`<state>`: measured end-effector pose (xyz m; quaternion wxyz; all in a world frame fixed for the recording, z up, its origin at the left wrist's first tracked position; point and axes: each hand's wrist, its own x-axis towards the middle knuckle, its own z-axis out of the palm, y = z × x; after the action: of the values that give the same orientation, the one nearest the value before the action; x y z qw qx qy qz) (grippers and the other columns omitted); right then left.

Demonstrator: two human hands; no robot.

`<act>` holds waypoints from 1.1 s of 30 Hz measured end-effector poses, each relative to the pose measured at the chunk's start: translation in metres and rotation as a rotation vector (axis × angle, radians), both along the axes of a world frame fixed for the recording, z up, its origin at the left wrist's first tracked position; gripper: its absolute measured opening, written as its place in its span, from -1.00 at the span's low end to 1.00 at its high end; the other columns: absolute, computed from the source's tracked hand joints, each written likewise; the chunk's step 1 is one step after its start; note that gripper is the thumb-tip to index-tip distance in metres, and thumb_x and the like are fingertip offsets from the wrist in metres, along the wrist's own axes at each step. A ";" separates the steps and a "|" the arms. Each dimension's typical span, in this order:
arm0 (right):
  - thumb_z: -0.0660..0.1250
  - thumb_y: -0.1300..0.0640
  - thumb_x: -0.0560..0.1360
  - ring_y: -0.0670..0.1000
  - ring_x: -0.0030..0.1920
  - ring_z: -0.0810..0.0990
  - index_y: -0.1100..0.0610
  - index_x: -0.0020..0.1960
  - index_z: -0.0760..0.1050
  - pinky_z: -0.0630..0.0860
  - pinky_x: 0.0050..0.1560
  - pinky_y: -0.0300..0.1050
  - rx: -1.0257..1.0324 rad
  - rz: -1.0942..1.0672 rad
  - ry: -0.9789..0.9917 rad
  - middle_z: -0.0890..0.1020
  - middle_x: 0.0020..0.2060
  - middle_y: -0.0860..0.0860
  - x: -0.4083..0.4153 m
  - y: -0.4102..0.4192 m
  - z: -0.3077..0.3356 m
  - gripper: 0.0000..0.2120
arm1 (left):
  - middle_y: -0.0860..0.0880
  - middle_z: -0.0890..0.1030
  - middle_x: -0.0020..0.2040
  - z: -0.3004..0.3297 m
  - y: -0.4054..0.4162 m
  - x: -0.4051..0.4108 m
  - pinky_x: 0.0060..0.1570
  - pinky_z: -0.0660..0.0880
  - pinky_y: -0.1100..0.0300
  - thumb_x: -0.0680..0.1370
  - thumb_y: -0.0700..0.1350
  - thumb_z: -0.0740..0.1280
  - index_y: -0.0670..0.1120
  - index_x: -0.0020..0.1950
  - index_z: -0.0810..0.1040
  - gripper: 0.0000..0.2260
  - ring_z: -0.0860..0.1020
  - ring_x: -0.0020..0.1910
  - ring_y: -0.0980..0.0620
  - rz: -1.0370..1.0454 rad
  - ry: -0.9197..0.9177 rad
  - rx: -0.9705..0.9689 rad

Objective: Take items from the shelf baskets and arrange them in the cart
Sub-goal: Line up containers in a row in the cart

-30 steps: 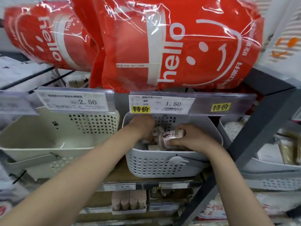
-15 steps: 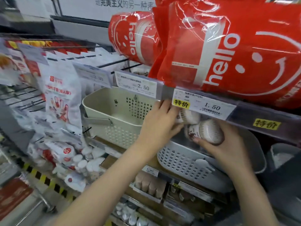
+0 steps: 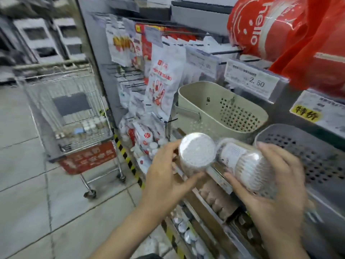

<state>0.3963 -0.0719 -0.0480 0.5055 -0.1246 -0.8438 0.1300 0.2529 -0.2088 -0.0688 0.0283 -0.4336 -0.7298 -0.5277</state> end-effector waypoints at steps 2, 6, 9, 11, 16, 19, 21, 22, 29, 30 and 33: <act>0.53 -0.07 0.35 -0.15 0.27 0.37 0.10 0.35 0.34 0.35 0.31 -0.06 -0.158 0.106 -0.033 0.42 0.21 -0.14 -0.022 -0.015 -0.009 -0.32 | 0.37 0.42 0.23 -0.009 -0.026 -0.007 0.11 0.34 0.50 0.37 0.30 0.40 0.34 0.28 0.27 -0.46 0.39 0.21 0.38 0.093 -0.124 -0.018; 0.51 -0.07 0.31 -0.23 0.28 0.35 -0.04 0.31 0.34 0.32 0.32 -0.20 -0.319 0.290 -0.125 0.36 0.20 -0.35 -0.063 -0.042 -0.027 -0.36 | 0.43 0.44 0.21 -0.029 -0.070 -0.024 0.17 0.44 0.24 0.27 0.39 0.41 0.41 0.25 0.29 -0.41 0.42 0.20 0.37 0.283 -0.326 -0.010; 0.56 -0.05 0.31 -0.24 0.27 0.36 -0.06 0.29 0.36 0.27 0.31 -0.37 -0.337 0.368 -0.195 0.39 0.19 -0.17 -0.096 -0.060 -0.039 -0.37 | 0.49 0.46 0.12 -0.038 -0.100 -0.040 0.11 0.46 0.23 0.23 0.36 0.45 0.49 0.14 0.31 -0.46 0.46 0.13 0.40 0.406 -0.424 0.055; 0.56 0.00 0.31 -0.24 0.24 0.37 -0.11 0.29 0.37 0.24 0.27 -0.45 -0.368 0.425 -0.247 0.40 0.18 -0.14 -0.120 -0.071 -0.047 -0.38 | 0.39 0.51 0.13 -0.045 -0.118 -0.053 0.17 0.50 0.09 0.26 0.28 0.51 0.38 0.18 0.36 -0.44 0.50 0.14 0.31 0.470 -0.474 0.089; 0.52 0.00 0.32 -0.21 0.24 0.38 -0.12 0.29 0.39 0.22 0.22 -0.52 -0.441 0.534 -0.325 0.44 0.18 -0.07 -0.195 -0.107 -0.060 -0.42 | 0.35 0.47 0.17 -0.053 -0.160 -0.103 0.23 0.45 0.03 0.23 0.20 0.47 0.34 0.23 0.34 -0.39 0.47 0.21 0.20 0.553 -0.503 0.109; 0.54 0.02 0.34 -0.26 0.26 0.36 -0.22 0.27 0.36 0.22 0.22 -0.52 -0.471 0.595 -0.391 0.43 0.20 -0.12 -0.247 -0.134 -0.066 -0.40 | 0.27 0.48 0.20 -0.062 -0.190 -0.144 0.21 0.47 0.10 0.25 0.11 0.49 0.28 0.26 0.34 -0.37 0.48 0.20 0.19 0.566 -0.541 0.144; 0.55 0.02 0.34 -0.28 0.28 0.34 -0.28 0.25 0.32 0.21 0.23 -0.51 -0.489 0.635 -0.435 0.43 0.22 -0.17 -0.280 -0.152 -0.072 -0.39 | 0.19 0.49 0.23 -0.070 -0.211 -0.173 0.16 0.50 0.16 0.28 -0.03 0.53 0.30 0.24 0.35 -0.38 0.50 0.21 0.14 0.578 -0.565 0.193; 0.55 0.02 0.34 -0.32 0.29 0.32 -0.29 0.25 0.32 0.18 0.23 -0.53 -0.490 0.650 -0.441 0.42 0.23 -0.19 -0.295 -0.161 -0.075 -0.39 | 0.19 0.48 0.24 -0.074 -0.221 -0.188 0.12 0.51 0.23 0.32 -0.10 0.55 0.35 0.23 0.34 -0.36 0.50 0.21 0.14 0.583 -0.565 0.217; 0.55 0.02 0.34 -0.37 0.25 0.32 -0.26 0.26 0.33 0.18 0.19 -0.57 -0.531 0.683 -0.529 0.40 0.23 -0.24 -0.388 -0.200 -0.096 -0.39 | 0.15 0.48 0.22 -0.089 -0.270 -0.275 -0.03 0.52 0.36 0.34 -0.34 0.52 0.28 0.22 0.36 -0.31 0.53 0.16 0.14 0.612 -0.582 0.201; 0.55 0.03 0.34 -0.38 0.25 0.32 -0.23 0.27 0.34 0.18 0.17 -0.58 -0.536 0.681 -0.555 0.41 0.23 -0.21 -0.400 -0.203 -0.099 -0.39 | 0.15 0.49 0.19 -0.090 -0.274 -0.285 -0.03 0.51 0.37 0.31 -0.30 0.55 0.23 0.21 0.36 -0.34 0.53 0.14 0.16 0.624 -0.592 0.196; 0.54 -0.03 0.34 -0.38 0.24 0.33 -0.16 0.28 0.38 0.20 0.14 -0.60 -0.568 0.662 -0.629 0.41 0.23 -0.24 -0.428 -0.208 -0.107 -0.42 | 0.19 0.50 0.14 -0.097 -0.281 -0.313 -0.08 0.50 0.36 0.22 -0.13 0.51 0.19 0.17 0.37 -0.40 0.54 0.08 0.20 0.657 -0.663 0.215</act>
<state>-0.0317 -0.2800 -0.1549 0.1066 -0.0164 -0.8803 0.4620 -0.0599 -0.4902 -0.1657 0.0042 0.0172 -0.7392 -0.6733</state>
